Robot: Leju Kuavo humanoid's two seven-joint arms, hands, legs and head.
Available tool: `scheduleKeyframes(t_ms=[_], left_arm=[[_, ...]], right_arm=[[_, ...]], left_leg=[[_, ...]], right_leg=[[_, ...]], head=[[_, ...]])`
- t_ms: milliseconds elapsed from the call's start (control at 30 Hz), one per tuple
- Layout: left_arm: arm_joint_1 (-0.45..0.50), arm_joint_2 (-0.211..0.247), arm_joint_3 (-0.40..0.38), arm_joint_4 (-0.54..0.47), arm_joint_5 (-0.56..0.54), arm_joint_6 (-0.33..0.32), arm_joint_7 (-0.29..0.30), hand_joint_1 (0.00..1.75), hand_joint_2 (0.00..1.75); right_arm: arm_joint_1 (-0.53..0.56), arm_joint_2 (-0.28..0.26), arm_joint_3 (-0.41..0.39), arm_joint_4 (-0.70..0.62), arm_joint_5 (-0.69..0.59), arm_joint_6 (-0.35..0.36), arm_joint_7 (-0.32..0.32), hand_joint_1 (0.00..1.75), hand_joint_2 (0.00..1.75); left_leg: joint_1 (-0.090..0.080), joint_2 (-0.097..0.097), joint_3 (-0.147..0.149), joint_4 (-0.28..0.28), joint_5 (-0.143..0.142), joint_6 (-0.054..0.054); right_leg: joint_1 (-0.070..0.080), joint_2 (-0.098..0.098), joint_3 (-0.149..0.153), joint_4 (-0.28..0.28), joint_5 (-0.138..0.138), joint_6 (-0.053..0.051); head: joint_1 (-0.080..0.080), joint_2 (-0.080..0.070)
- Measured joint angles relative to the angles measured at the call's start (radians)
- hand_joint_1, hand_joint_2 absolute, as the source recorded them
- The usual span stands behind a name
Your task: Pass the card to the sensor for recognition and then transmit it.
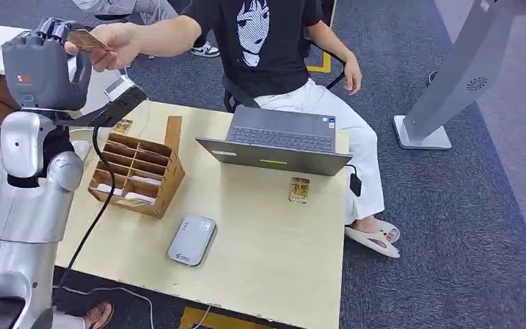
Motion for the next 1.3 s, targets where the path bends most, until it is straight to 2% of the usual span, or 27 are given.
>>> scheduleKeyframes(t_ms=[300, 800, 933, 1033, 1100, 1200, 1233, 1267, 1300], left_arm=[[0.028, -0.03, 0.0, 0.0, -0.002, 0.009, -0.003, 0.0, 1.75], [0.03, -0.036, 0.0, 0.0, -0.002, 0.012, -0.003, 0.0, 1.75], [0.055, -0.036, 0.0, -0.001, 0.005, 0.018, -0.005, 0.0, 1.75], [0.088, -0.032, 0.0, -0.016, 0.035, -0.002, -0.029, 0.0, 1.75], [0.13, -0.023, 0.0, -0.047, 0.071, -0.057, -0.05, 0.0, 1.75], [0.252, 0.013, -0.002, -0.141, 0.175, -0.193, -0.085, 0.0, 1.75], [0.339, 0.042, -0.002, -0.202, 0.21, -0.203, -0.101, 0.0, 1.75], [0.456, 0.078, -0.002, -0.28, 0.216, -0.186, -0.121, 0.0, 1.75], [0.572, 0.101, -0.002, -0.355, 0.209, -0.153, -0.139, 0.0, 1.75]], right_arm=[[-0.001, 0.0, 0.0, 0.0, 0.004, -0.001, 0.002, 0.0, 1.75], [-0.001, 0.0, -0.001, 0.0, 0.006, -0.001, 0.002, 0.0, 1.75], [-0.001, 0.0, -0.003, 0.0, 0.006, 0.0, -0.001, 0.0, 1.75], [-0.001, 0.0, -0.012, 0.0, -0.003, 0.0, -0.004, 0.0, 1.75], [-0.001, 0.002, -0.024, 0.0, -0.017, -0.002, -0.002, 0.0, 1.75], [0.001, 0.009, -0.05, 0.0, -0.055, -0.012, 0.005, 0.0, 1.75], [0.001, 0.014, -0.063, 0.0, -0.067, -0.021, 0.006, 0.0, 1.75], [0.003, 0.022, -0.075, 0.0, -0.076, -0.026, 0.002, 0.0, 1.75], [0.011, 0.029, -0.086, 0.0, -0.082, -0.031, -0.006, 0.0, 1.75]], left_leg=[[0.0, 0.0, 0.0, 0.0, 0.0, 0.0], [0.0, 0.0, 0.0, 0.0, 0.0, 0.0], [0.0, 0.0, 0.0, 0.0, 0.0, 0.0], [0.0, 0.0, 0.0, 0.0, 0.0, 0.0], [0.0, 0.0, 0.0, 0.0, 0.0, 0.0], [0.0, 0.003, 0.0, -0.002, -0.002, 0.0], [-0.001, 0.008, 0.004, -0.004, -0.005, -0.003], [-0.002, 0.015, 0.009, -0.004, -0.009, -0.005], [-0.001, 0.02, 0.011, -0.004, -0.011, -0.004]], right_leg=[[0.0, 0.0, 0.0, 0.0, 0.0, 0.0], [0.0, 0.0, 0.0, 0.0, 0.0, 0.0], [0.0, 0.0, 0.0, 0.0, 0.0, 0.0], [0.0, 0.0, 0.0, 0.0, 0.0, 0.0], [0.0, 0.0, 0.0, 0.0, 0.0, 0.0], [0.0, 0.003, 0.001, 0.0, -0.001, 0.0], [-0.001, 0.009, 0.001, 0.0, -0.002, -0.002], [-0.002, 0.016, 0.002, 0.0, -0.003, -0.003], [-0.002, 0.021, 0.002, 0.0, -0.004, -0.004]], head=[[0.0, 0.0], [0.0, 0.0], [0.0, 0.0], [0.0, 0.0], [0.0, 0.0], [0.001, 0.0], [0.005, 0.0], [0.003, 0.0], [-0.003, 0.0]])
